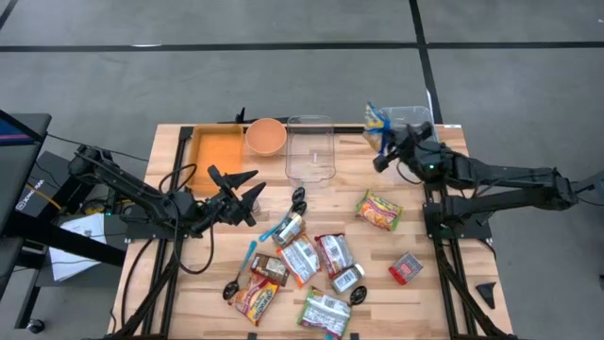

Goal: Pick & Place Food Item
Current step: Put the blue noodle pack into the transparent container

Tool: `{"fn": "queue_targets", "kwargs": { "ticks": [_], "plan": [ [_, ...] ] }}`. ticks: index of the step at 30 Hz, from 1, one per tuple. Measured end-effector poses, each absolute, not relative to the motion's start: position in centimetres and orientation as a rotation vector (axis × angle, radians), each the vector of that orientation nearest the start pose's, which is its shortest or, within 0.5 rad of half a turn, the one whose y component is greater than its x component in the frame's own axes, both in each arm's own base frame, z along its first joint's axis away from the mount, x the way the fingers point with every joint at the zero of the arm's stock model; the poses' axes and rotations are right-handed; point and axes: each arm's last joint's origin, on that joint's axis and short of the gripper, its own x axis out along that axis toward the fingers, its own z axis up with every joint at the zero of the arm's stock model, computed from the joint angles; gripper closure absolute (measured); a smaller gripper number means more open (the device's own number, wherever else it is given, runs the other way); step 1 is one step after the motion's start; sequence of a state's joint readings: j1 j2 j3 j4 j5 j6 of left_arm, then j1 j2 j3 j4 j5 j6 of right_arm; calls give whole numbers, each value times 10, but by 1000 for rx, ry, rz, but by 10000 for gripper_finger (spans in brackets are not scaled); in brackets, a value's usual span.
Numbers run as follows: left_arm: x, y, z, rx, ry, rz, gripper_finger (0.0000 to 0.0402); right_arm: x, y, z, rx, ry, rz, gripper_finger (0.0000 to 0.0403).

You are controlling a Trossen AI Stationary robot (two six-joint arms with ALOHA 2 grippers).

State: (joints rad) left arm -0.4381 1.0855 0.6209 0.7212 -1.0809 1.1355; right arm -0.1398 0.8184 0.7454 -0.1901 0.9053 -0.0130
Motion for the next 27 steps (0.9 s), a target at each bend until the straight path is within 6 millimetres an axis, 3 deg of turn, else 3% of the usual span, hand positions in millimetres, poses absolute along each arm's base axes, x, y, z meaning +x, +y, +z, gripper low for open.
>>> {"fn": "queue_targets", "kwargs": {
  "ticks": [11, 27],
  "plan": [
    [211, -71, 302, 913, 190, 663, 220, 134, -59, 301, -126, 303, -1338, 397],
    [212, -71, 302, 908, 170, 642, 220, 124, -97, 276, -69, 524, -1531, 397]
  ]
}}
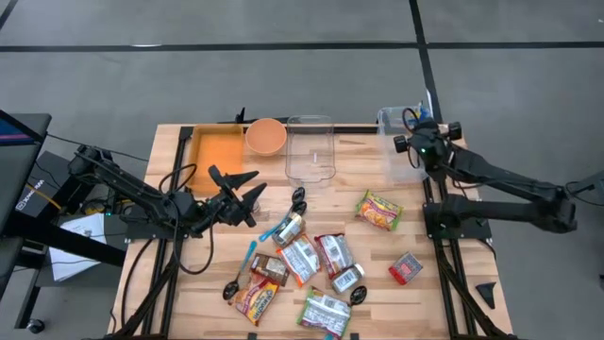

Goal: Pick & Place Food Item
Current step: Put the blue noodle pack into the transparent container

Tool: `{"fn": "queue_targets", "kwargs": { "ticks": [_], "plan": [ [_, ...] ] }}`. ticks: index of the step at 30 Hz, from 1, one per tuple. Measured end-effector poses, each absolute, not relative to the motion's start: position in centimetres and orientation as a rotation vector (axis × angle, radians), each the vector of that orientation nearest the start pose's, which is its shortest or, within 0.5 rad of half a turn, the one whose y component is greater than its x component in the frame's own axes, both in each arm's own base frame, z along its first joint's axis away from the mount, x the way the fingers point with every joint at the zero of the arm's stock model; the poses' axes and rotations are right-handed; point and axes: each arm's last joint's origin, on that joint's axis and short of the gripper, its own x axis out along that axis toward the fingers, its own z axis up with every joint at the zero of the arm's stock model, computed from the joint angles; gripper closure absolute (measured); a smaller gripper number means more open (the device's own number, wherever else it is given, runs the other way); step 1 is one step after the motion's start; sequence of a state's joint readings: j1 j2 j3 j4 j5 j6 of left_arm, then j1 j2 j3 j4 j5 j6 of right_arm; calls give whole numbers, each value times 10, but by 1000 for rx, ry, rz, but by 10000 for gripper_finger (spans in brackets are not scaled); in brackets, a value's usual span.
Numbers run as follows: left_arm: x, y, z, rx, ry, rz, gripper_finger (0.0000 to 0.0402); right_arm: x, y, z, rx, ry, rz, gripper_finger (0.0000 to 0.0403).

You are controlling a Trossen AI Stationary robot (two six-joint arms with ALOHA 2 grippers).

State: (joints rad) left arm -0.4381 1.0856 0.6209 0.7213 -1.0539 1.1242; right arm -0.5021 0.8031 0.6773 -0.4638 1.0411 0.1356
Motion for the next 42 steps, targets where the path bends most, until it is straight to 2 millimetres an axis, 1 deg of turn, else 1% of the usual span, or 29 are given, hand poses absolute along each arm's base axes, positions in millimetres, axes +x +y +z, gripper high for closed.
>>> {"fn": "queue_targets", "kwargs": {
  "ticks": [11, 19, 37, 42],
  "plan": [
    [214, -68, 302, 901, 162, 643, 220, 129, -131, 252, 15, 710, -1522, 397],
    [214, -68, 301, 900, 164, 641, 220, 126, -148, 240, 96, 790, -1475, 397],
    [214, -68, 301, 901, 164, 641, 220, 126, -149, 239, 100, 796, -1476, 396],
    [214, -68, 301, 902, 165, 641, 220, 126, -149, 239, 100, 796, -1477, 384]
  ]
}}
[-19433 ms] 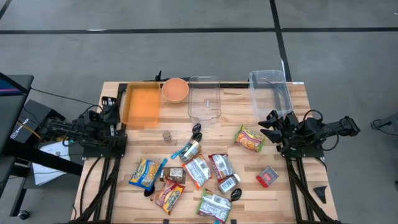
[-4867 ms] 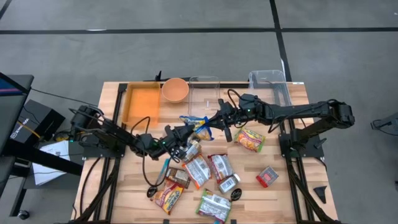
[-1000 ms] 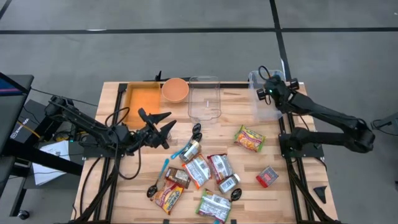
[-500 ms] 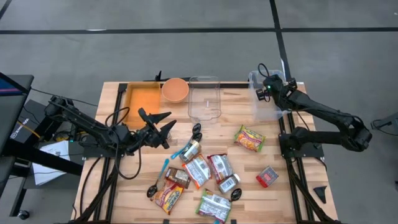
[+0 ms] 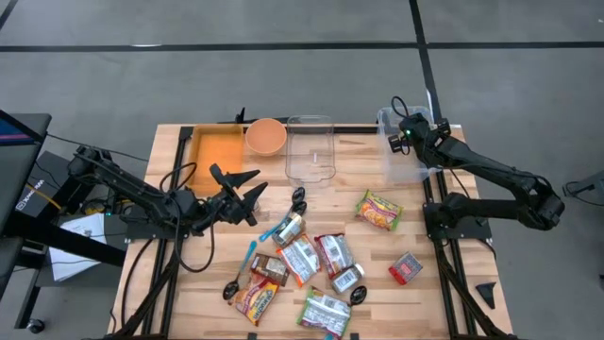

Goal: Pick & Place Food Item
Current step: Put the blue noodle pack into the transparent container, then put the brown seasoning bottle into the orange bin

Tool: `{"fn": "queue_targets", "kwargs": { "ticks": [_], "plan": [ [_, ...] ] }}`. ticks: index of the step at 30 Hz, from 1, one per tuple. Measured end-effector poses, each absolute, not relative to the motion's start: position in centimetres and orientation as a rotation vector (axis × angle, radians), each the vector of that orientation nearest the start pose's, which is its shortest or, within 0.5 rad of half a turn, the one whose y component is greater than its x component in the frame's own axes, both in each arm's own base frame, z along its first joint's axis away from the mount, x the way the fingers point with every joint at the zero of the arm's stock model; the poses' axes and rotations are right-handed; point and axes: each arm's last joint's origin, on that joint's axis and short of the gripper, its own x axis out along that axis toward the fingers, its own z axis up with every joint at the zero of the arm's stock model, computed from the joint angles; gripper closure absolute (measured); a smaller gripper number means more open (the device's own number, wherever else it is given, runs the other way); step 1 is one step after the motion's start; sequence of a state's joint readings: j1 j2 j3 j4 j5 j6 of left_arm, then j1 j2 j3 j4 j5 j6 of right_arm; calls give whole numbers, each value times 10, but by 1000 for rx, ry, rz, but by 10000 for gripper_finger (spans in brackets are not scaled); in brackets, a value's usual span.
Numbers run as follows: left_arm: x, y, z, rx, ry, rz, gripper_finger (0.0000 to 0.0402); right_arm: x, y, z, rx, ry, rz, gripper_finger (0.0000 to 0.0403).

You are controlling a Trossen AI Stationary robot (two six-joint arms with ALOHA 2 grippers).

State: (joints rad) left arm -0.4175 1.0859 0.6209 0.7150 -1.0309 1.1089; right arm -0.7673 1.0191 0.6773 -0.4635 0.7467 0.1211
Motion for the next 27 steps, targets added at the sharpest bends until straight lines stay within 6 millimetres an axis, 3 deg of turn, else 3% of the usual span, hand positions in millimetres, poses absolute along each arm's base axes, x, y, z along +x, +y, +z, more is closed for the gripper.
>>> {"fn": "queue_targets", "kwargs": {
  "ticks": [27],
  "plan": [
    [214, -68, 301, 903, 166, 640, 220, 138, -146, 244, 83, 695, -1442, 248]
  ]
}}
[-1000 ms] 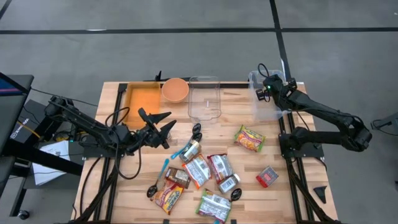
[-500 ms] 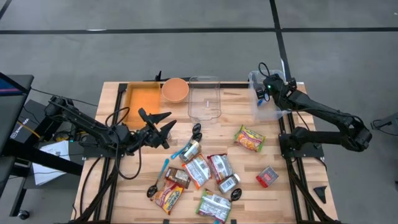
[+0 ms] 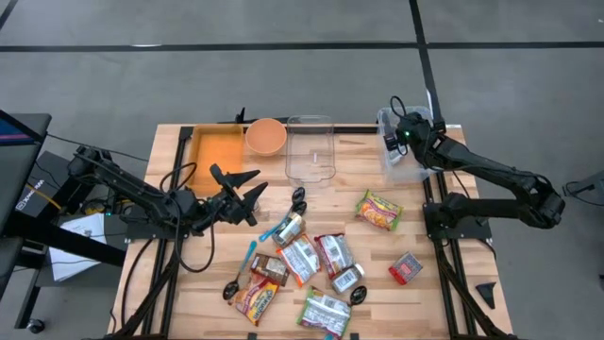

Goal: Pick & Place Food Item
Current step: Put the brown seasoning bottle into the orange bin

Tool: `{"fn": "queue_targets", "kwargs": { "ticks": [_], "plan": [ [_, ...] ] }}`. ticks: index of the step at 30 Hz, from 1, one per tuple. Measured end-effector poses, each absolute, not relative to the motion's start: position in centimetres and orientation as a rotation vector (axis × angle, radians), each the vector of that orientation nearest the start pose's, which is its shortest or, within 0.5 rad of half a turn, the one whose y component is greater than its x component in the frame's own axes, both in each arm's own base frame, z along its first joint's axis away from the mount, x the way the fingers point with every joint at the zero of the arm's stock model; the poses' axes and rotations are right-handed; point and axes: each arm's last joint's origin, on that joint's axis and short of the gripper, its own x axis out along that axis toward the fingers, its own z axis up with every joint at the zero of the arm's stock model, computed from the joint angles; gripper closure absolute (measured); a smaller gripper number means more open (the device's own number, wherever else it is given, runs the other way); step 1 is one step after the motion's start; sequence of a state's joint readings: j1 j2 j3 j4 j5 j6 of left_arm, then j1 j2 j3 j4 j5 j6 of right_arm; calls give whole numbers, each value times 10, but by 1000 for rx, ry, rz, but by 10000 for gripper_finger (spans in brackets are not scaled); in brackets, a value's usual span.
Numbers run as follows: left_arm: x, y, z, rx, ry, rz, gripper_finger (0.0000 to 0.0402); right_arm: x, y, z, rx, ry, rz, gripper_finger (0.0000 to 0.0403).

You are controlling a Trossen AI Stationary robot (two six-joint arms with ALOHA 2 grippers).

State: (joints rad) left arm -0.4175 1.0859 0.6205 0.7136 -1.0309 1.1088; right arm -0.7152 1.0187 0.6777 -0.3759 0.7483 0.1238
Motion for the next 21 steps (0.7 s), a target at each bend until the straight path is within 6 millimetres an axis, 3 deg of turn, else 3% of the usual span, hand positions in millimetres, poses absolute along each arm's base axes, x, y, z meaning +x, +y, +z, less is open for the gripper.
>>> {"fn": "queue_targets", "kwargs": {
  "ticks": [9, 14, 21],
  "plan": [
    [214, -68, 301, 903, 166, 640, 220, 138, -144, 246, 83, 691, -1434, 237],
    [214, -68, 301, 903, 166, 640, 220, 138, -132, 256, 77, 624, -1370, 236],
    [214, -68, 301, 903, 167, 640, 220, 144, -98, 284, 129, 467, -967, 236]
  ]
}}
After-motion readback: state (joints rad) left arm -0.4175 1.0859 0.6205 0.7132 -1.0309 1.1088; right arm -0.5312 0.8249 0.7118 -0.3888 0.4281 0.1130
